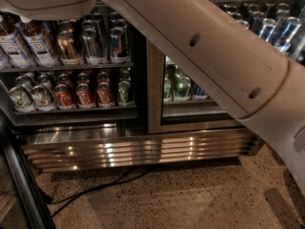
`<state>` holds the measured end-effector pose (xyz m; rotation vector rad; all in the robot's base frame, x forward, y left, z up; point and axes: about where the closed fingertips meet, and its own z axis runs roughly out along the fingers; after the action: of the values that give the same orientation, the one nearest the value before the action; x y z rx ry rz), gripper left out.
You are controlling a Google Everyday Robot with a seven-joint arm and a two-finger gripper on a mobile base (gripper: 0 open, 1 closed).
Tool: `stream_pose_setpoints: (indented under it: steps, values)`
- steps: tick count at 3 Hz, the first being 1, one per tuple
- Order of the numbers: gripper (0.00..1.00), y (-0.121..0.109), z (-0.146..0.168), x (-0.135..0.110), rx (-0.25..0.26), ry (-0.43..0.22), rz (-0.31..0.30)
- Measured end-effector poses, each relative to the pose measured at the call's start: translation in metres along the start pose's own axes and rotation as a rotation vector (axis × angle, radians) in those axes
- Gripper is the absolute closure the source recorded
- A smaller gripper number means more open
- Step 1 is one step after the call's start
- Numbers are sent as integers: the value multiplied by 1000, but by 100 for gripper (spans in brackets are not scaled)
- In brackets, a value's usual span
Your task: Open left fridge door
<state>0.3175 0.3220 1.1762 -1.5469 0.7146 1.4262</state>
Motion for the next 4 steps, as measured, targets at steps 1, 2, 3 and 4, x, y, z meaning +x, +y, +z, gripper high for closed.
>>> stream_pose_setpoints:
  steps: [1,2,3,4]
  values:
    - [100,-3,27,-7,-59,13,-33]
    - [100,-3,27,-6,-59,13,-33]
    - [100,-12,49,36,-99,-43,39]
    - [100,-26,82,112,-159,-95,198]
